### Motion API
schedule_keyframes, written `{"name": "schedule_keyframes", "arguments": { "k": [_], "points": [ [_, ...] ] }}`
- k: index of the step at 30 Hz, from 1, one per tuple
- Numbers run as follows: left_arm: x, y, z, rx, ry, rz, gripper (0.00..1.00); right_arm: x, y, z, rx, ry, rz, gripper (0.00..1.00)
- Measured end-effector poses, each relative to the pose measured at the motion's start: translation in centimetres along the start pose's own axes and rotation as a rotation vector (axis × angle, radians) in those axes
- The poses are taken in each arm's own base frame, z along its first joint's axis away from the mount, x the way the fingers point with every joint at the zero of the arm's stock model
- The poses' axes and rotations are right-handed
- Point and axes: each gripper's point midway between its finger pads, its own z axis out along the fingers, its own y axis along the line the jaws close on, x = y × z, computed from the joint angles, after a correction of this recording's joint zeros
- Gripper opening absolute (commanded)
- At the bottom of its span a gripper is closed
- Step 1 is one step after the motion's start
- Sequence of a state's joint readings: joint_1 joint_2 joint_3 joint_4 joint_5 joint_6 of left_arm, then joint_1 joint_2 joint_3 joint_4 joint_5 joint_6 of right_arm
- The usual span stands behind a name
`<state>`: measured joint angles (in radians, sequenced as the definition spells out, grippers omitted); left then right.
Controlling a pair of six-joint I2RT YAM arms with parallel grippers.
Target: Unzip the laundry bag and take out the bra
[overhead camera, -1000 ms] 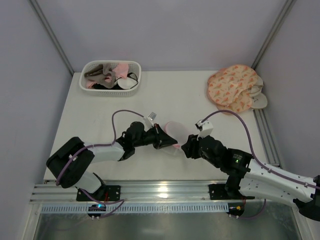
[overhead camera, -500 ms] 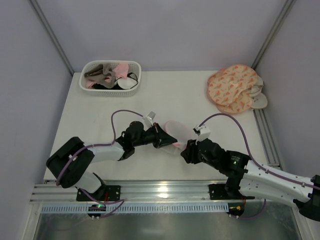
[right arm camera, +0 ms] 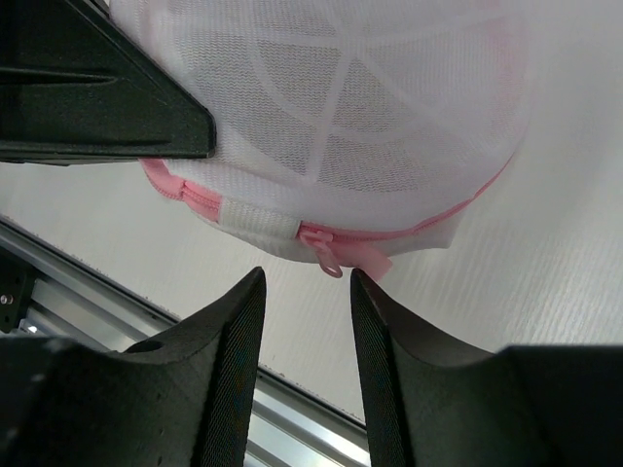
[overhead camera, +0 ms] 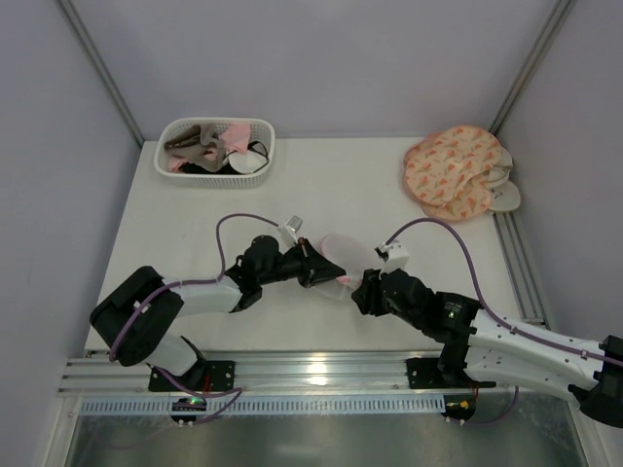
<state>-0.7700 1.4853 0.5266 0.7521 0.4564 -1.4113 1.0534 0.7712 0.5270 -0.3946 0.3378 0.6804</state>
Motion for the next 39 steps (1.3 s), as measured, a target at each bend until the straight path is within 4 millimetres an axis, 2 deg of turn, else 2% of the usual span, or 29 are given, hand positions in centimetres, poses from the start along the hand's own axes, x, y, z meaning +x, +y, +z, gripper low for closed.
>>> {"name": "schedule_keyframes", "arguments": {
  "k": [5,13,19,23,32,39],
  "points": [
    [0.0,-0.2,-0.1,0.005,-0.001,0.002,0.0,-0.2,0.0,0.7,0.014,-0.011,-0.008,0.37],
    [0.3,0.2,-0.5,0.004,-0.001,0.002,0.0,-1.6,-0.7,0.5,0.055,-0.073,-0.017,0.27],
    [0.7,1.4,-0.9,-0.02,0.004,-0.008,0.0,-2.5,-1.1,-0.2,0.069,-0.108,-0.012,0.04],
    [1.0,2.1,-1.2,-0.031,0.007,-0.014,0.0,-2.6,-1.1,-0.4,0.067,-0.11,-0.01,0.04],
    [1.0,1.9,-1.3,-0.021,0.009,-0.008,0.0,-1.9,-1.5,-0.5,0.078,-0.08,-0.022,0.04],
    [0.3,1.3,-2.6,0.004,0.04,0.021,0.0,0.1,-3.7,-0.2,0.234,0.048,-0.062,0.04]
  ]
}}
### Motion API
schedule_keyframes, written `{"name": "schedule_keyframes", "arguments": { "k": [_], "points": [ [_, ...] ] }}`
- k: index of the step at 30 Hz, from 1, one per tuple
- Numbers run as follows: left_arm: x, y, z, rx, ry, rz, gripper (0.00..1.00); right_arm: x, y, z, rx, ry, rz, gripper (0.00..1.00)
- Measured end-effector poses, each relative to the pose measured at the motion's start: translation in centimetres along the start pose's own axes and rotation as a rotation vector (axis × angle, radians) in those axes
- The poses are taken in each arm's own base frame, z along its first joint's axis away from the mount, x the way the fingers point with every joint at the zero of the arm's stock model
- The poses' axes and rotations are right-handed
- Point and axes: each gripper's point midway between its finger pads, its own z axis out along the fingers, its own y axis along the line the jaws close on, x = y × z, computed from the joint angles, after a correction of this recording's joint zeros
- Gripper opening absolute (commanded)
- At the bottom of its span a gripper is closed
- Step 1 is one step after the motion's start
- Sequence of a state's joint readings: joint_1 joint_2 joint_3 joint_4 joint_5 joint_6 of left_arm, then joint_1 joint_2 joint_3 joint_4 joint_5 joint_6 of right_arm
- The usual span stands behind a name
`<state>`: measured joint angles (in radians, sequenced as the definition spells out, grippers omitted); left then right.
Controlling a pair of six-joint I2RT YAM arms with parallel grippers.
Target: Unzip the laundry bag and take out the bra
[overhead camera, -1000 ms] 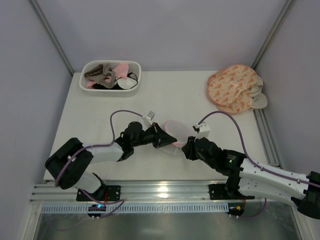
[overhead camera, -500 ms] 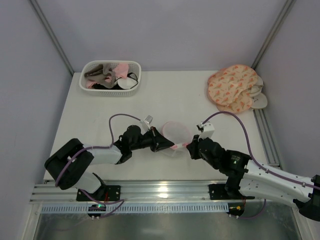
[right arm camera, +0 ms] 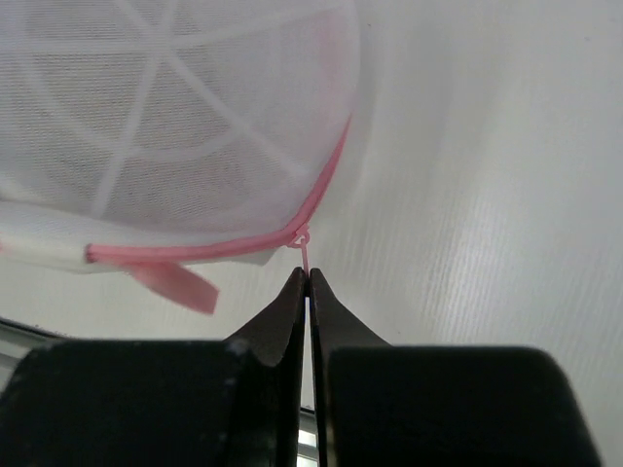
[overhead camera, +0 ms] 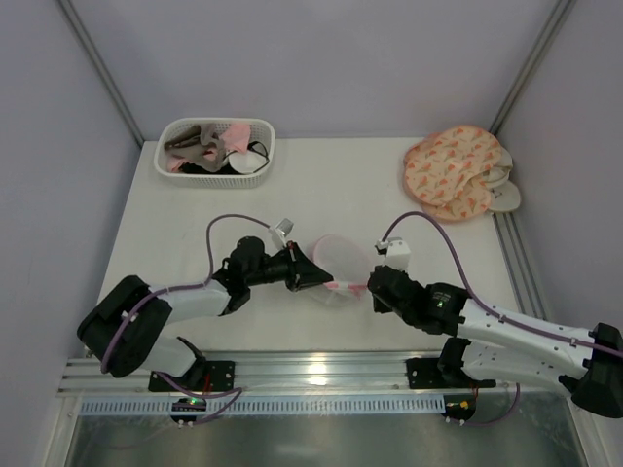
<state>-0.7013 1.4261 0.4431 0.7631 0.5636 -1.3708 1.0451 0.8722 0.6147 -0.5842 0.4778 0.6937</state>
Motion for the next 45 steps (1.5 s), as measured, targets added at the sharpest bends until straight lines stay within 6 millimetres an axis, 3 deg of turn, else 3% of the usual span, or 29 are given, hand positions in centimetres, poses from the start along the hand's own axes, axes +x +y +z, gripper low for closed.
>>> {"name": "schedule_keyframes", "arguments": {
  "k": [9,12,13,15,21,24,25,26,29,31,36,38,43,45],
  "points": [
    [0.5,-2.8,-1.2,-0.007,0.182,0.189,0.0,-0.3,-2.2,0.0,0.184,0.027,0.011,0.04],
    [0.6,-3.3,-0.9,-0.001,0.241,0.249,0.09,-0.6,-2.3,-0.1,0.191,0.019,0.011,0.04],
    [0.5,-3.3,-0.5,-0.003,0.257,0.256,0.18,-0.6,-2.4,-0.2,0.194,0.017,0.01,0.04],
    [-0.2,-3.1,0.7,-0.005,0.281,0.272,0.25,-0.7,-2.6,-0.4,0.199,0.015,0.008,0.04],
    [-4.9,-2.3,5.5,-0.02,0.271,0.283,0.27,-1.7,-2.8,-1.7,0.164,-0.028,0.039,0.04],
    [-7.1,-3.1,7.0,-0.004,0.243,0.303,0.47,-2.2,-2.8,-2.2,0.141,-0.052,0.057,0.04],
    [-7.9,-3.5,7.4,0.006,0.23,0.316,0.79,-2.3,-2.8,-2.4,0.135,-0.058,0.061,0.04],
    [-8.5,-4.0,7.7,0.015,0.217,0.33,0.99,-2.4,-2.8,-2.5,0.13,-0.063,0.062,0.04],
    [-9.4,-4.3,7.9,0.004,0.171,0.328,0.99,-2.6,-2.7,-2.7,0.117,-0.075,0.061,0.04],
    [-9.4,-3.6,7.3,-0.04,0.132,0.314,0.99,-2.7,-2.6,-2.7,0.102,-0.083,0.063,0.04],
    [-7.0,-1.1,3.4,-0.186,0.042,0.215,0.99,-2.5,-1.5,-2.1,0.045,-0.084,0.057,0.04],
    [-5.5,-1.1,2.6,-0.219,0.024,0.196,1.0,-2.4,-0.7,-1.7,0.007,-0.082,0.052,0.04],
    [-0.4,-2.6,3.7,-0.216,0.067,0.168,1.0,-2.1,1.3,-0.8,-0.07,-0.067,0.037,0.04],
    [0.6,-2.3,4.4,-0.222,0.08,0.146,0.99,-2.0,1.9,-0.5,-0.09,-0.058,0.029,0.04]
  ]
}}
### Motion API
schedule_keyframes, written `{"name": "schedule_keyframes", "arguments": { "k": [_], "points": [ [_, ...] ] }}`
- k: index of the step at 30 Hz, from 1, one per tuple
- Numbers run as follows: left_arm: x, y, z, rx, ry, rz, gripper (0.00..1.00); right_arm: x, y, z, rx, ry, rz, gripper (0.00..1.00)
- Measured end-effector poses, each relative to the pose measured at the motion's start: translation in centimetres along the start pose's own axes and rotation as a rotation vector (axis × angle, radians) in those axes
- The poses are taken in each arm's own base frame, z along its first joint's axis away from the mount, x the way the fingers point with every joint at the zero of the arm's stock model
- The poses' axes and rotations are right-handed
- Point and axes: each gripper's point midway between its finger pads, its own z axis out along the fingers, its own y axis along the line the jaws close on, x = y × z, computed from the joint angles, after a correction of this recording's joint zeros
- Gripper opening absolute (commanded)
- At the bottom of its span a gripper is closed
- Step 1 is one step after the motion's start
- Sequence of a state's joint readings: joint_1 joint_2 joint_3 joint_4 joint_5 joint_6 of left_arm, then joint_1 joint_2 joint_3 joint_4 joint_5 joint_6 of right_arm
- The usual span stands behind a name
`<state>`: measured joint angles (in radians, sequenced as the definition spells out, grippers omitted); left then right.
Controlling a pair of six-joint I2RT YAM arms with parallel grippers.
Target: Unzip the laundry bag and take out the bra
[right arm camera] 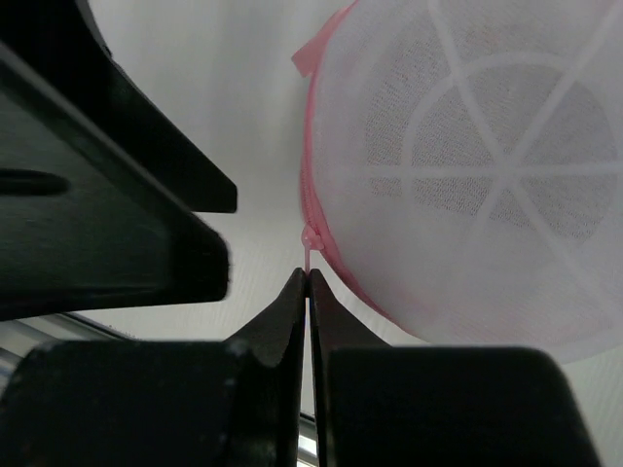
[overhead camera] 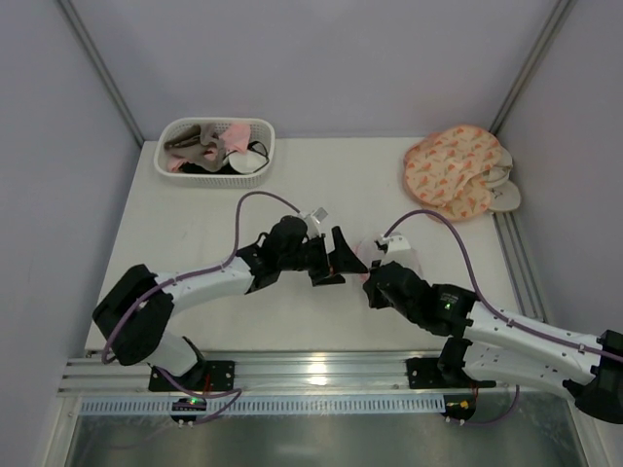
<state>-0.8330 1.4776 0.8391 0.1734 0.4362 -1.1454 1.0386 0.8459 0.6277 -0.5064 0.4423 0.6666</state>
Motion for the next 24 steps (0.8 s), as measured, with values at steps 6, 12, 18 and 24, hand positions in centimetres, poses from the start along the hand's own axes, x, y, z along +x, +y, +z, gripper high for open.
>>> {"name": "schedule_keyframes", "arguments": {
  "k": [6,12,18,24],
  "points": [
    [0.2,2.8,2.4,-0.095,-0.009,-0.064,0.96,0.1,1.0,0.1,-0.053,0.002,-0.004,0.04],
    [-0.4,4.4,3.0,-0.154,-0.051,-0.098,0.38,-0.6,1.4,-0.9,-0.105,-0.026,0.003,0.04],
    [-1.1,4.0,3.7,-0.139,-0.073,-0.106,0.0,0.4,1.8,-1.0,-0.143,0.013,-0.023,0.04],
    [-1.5,3.7,3.8,-0.138,-0.082,-0.097,0.0,1.4,1.9,-0.6,-0.147,0.053,-0.047,0.04]
  ]
}}
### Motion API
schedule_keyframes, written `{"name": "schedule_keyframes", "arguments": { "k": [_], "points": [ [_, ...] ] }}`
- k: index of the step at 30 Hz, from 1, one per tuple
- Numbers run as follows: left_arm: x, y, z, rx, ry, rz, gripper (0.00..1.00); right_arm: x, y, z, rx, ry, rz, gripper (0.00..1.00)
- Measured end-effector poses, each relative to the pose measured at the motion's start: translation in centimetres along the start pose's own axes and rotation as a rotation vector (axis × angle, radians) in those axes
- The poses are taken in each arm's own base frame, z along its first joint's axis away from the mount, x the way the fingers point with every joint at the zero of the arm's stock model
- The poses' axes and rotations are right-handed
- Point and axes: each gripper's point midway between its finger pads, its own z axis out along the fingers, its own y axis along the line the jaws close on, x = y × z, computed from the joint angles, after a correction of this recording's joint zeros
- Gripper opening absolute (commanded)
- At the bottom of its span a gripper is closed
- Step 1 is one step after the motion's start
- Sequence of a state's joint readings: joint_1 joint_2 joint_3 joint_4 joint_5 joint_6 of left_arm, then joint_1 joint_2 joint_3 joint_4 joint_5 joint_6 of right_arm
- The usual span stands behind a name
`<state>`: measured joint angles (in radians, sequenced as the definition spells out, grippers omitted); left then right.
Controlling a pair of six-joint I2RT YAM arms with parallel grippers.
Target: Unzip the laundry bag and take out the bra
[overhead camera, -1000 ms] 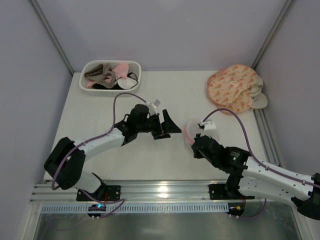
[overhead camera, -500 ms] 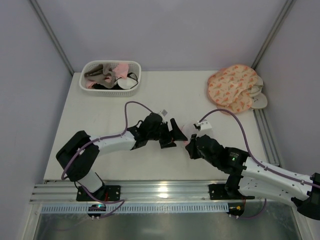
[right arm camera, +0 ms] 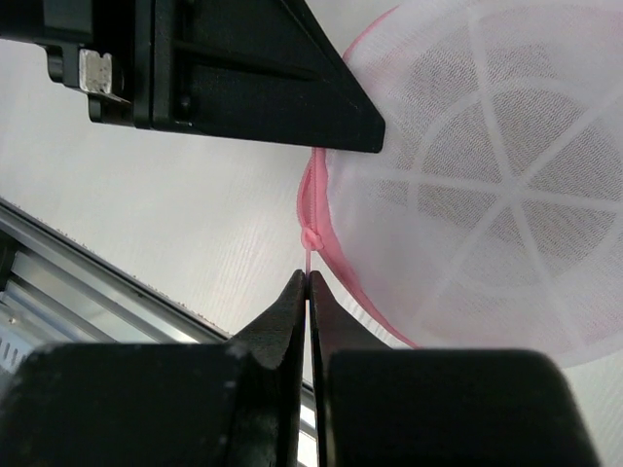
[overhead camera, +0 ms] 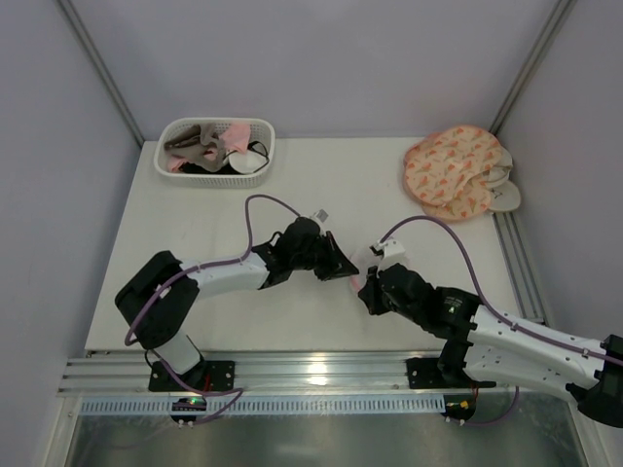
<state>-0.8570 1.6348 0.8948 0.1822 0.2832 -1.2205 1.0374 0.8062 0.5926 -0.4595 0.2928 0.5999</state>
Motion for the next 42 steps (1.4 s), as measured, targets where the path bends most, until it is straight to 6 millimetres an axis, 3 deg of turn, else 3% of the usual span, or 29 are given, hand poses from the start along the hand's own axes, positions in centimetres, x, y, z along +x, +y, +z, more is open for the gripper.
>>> {"name": "schedule_keyframes", "arguments": {
  "k": [5,11,14,17,22,25,31,32,34,37,38,42],
  "points": [
    [-0.8,1.4,-0.8,-0.025,-0.022,-0.011,0.0,0.8,-0.3,0.2,0.013,0.035,-0.011,0.04],
    [-4.7,4.5,-4.6,-0.063,-0.125,-0.067,0.0,1.5,-0.5,0.3,0.022,0.067,-0.014,0.04],
    [-5.3,4.3,-5.5,-0.047,-0.123,-0.054,0.0,1.7,-0.7,0.6,0.041,0.076,-0.007,0.04],
    [-4.5,3.9,-5.7,-0.027,-0.062,-0.016,0.0,2.2,-1.8,0.9,0.11,0.091,0.003,0.04],
    [-3.5,2.3,-5.2,0.026,0.096,0.104,0.0,2.6,-4.2,0.9,0.272,0.122,0.009,0.04],
    [-3.3,2.4,-5.1,0.02,0.157,0.173,0.0,2.2,-4.9,0.8,0.333,0.117,0.014,0.04],
    [-5.4,2.8,-5.1,0.007,0.168,0.265,0.0,1.5,-5.2,0.3,0.347,0.08,0.036,0.04],
    [-5.8,2.7,-4.9,0.012,0.167,0.279,0.07,1.3,-5.1,0.2,0.34,0.071,0.041,0.04],
    [-6.6,2.5,-4.2,0.024,0.163,0.302,0.32,0.9,-4.9,0.0,0.325,0.055,0.049,0.04],
    [-7.7,2.5,-3.2,0.028,0.148,0.321,0.77,0.7,-4.6,-0.2,0.309,0.047,0.054,0.04],
    [-7.9,2.6,-3.1,0.025,0.14,0.322,0.99,0.7,-4.6,-0.2,0.302,0.046,0.054,0.04],
    [-8.4,3.0,-3.9,-0.014,0.073,0.282,1.0,0.5,-3.9,-0.2,0.258,0.037,0.057,0.04]
  ]
}}
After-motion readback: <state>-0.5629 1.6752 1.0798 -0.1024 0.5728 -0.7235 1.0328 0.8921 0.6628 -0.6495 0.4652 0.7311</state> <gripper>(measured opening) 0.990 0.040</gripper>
